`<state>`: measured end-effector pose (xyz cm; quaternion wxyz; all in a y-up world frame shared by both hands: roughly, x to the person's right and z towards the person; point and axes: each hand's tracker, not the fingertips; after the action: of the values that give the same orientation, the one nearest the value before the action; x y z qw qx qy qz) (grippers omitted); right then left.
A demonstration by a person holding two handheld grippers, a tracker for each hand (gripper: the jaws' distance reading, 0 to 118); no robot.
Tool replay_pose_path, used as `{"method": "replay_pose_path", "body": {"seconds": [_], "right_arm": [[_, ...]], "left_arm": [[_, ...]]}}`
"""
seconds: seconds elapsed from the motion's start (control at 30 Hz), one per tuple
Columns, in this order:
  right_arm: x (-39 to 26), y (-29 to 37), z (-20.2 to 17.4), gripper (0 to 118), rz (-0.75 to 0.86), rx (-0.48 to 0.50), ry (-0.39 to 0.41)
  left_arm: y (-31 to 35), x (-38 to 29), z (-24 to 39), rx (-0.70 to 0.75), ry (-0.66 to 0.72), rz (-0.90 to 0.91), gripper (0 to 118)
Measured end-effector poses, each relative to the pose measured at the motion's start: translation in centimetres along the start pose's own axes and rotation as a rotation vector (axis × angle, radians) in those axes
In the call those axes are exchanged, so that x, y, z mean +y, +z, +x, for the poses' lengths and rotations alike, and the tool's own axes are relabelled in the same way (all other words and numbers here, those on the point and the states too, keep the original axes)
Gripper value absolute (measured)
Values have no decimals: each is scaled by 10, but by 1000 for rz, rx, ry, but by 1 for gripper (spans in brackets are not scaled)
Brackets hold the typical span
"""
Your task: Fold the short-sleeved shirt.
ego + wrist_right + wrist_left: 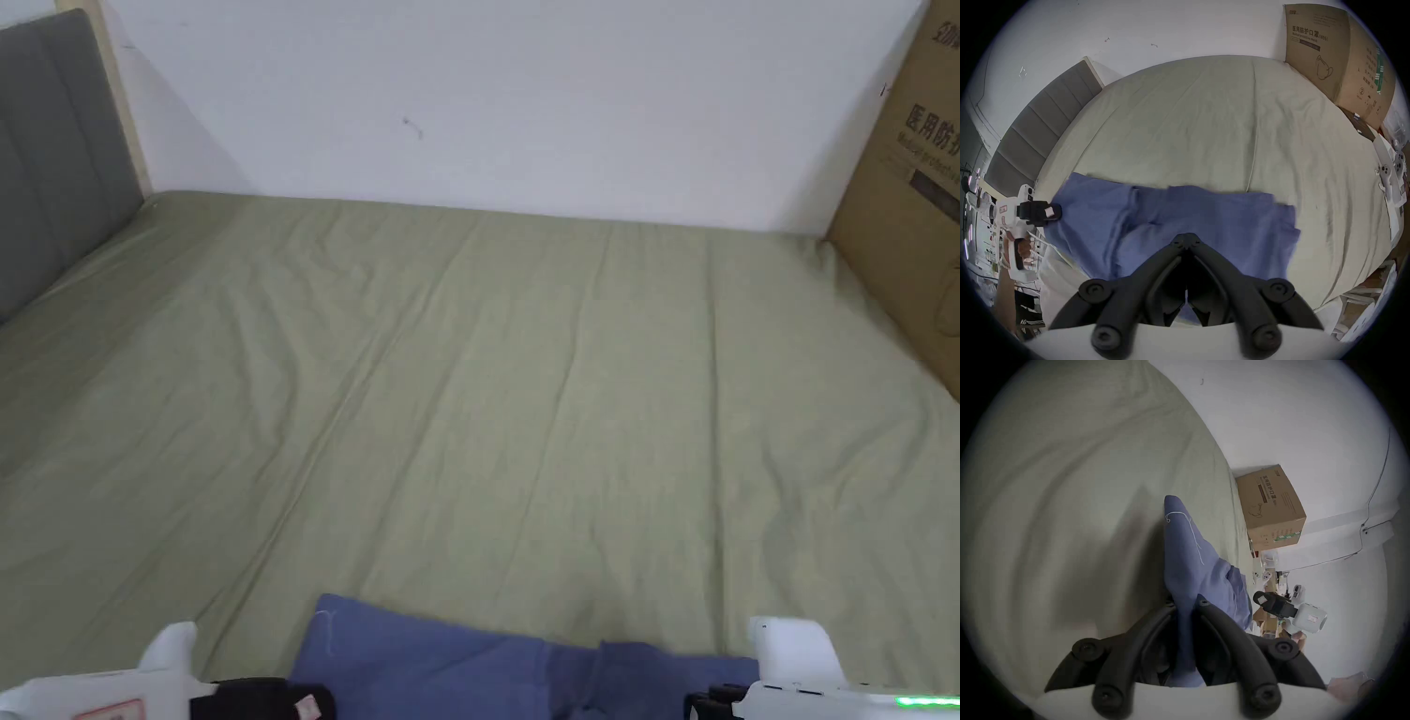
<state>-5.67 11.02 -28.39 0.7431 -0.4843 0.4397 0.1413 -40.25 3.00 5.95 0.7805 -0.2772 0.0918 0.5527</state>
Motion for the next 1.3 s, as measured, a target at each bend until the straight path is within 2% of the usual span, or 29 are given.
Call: {"method": "replay_pose_path", "body": {"seconds": [0.13, 0.3, 0.43, 0.53, 0.7, 0.8, 0.93, 1.17, 1.23, 1.27, 1.3], "right_arm": [[0, -2, 3, 0, -6, -6, -16], [1, -5, 4, 0, -9, -4, -31], [1, -9, 4, 0, -15, 1, -32], [1, -10, 3, 0, -16, 6, -27], [2, -5, 6, 0, -4, 6, -9], [1, -2, 14, 0, 11, 9, -26], [-5, 2, 26, 0, 24, 11, -59], [-22, 12, 53, 0, 26, 2, -112], [-27, 16, 62, 0, 23, -12, -131], [-29, 18, 66, 0, 28, -14, -140], [-32, 19, 71, 0, 30, -17, -156]], "left_arm": [[48, 24, -12, 134, -53, 12, 8], [100, 45, -26, 252, 3, 81, 8], [105, 42, -11, 233, -9, 98, 8], [99, 41, 12, 264, -73, 109, 8], [93, 36, 80, 193, -179, 120, 8], [78, 27, 135, 137, -324, 82, 8], [35, 14, 186, 105, -448, 13, 8], [-83, -15, 203, 62, -538, -233, 9], [-115, -29, 202, 109, -530, -298, 15], [-125, -33, 201, 112, -544, -326, 25], [-135, -37, 198, 92, -559, -353, 49]]}}
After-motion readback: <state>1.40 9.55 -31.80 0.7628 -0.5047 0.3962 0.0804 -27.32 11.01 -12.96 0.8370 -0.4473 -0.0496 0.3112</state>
